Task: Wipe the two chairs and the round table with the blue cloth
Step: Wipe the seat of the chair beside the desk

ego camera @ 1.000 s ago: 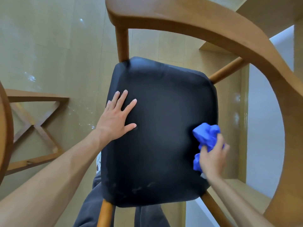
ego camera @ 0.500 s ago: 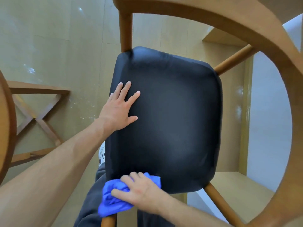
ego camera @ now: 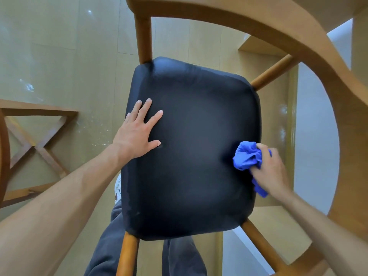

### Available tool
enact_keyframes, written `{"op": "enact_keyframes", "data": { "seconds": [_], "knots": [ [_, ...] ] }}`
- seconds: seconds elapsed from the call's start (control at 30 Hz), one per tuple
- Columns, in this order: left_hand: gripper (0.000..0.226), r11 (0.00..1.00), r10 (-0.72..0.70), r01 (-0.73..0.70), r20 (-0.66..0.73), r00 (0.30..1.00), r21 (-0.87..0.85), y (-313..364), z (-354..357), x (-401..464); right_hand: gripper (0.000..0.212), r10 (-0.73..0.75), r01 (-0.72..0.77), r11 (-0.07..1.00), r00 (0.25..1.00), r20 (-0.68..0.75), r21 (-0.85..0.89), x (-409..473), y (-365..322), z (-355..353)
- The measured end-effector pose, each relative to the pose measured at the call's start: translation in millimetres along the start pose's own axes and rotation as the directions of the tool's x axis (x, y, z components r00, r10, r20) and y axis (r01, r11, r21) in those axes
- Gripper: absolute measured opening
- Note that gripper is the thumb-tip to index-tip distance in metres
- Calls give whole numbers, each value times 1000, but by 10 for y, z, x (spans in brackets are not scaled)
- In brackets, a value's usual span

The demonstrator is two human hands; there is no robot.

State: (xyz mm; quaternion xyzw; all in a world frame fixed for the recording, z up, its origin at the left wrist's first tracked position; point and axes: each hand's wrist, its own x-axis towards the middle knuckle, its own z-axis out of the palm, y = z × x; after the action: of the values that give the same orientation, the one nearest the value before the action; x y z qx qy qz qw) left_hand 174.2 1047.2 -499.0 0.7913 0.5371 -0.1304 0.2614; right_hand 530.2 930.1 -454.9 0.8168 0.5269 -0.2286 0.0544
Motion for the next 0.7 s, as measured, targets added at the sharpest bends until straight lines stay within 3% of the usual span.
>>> {"op": "enact_keyframes", "data": {
  "seconds": [0.1, 0.2, 0.3, 0.37, 0.43, 0.5, 0.53, 0.57, 0.6, 0.67, 0.7],
  "knots": [
    [88, 1000, -15, 15, 9, 1000, 23, 26, -24, -8, 57, 300, -272, 892, 954, -23, 361, -407, -450, 313],
    [86, 998, -53, 52, 19, 998, 41, 127, -54, -29, 50, 375, -352, 748, 924, 79, 563, -643, -799, 435],
    [69, 996, -86, 84, -69, 994, -38, 336, -52, -123, 50, 289, -260, 672, 954, 77, 693, -532, -1190, 382],
    [50, 969, -155, 116, -175, 972, -217, 515, -51, -182, 61, 185, -203, 609, 976, 111, 766, -390, -1474, 308],
    [34, 849, -266, 172, -123, 956, -499, 696, -95, -184, 69, 49, -208, 455, 977, 209, 866, -278, -1637, 217],
    [33, 637, -341, 255, 31, 940, -727, 871, -145, -134, 48, -34, -261, 301, 958, 283, 917, -208, -1610, 129],
    [36, 583, -376, 289, 63, 925, -759, 943, -152, -109, 31, -58, -276, 243, 953, 298, 930, -194, -1535, 96],
    [42, 593, -406, 310, 56, 912, -744, 1016, -149, -95, 27, -56, -267, 242, 956, 288, 933, -192, -1440, 84],
    [50, 672, -426, 312, -6, 905, -671, 1090, -130, -89, 31, -40, -230, 283, 967, 251, 931, -194, -1331, 91],
    [83, 858, -379, 274, -174, 909, -434, 1242, -69, -63, 30, 49, -109, 495, 994, 98, 862, -163, -1102, 136],
    [97, 905, -344, 259, -222, 913, -338, 1314, -42, -38, 29, 72, -39, 639, 997, -8, 768, -122, -994, 167]
  ]
}}
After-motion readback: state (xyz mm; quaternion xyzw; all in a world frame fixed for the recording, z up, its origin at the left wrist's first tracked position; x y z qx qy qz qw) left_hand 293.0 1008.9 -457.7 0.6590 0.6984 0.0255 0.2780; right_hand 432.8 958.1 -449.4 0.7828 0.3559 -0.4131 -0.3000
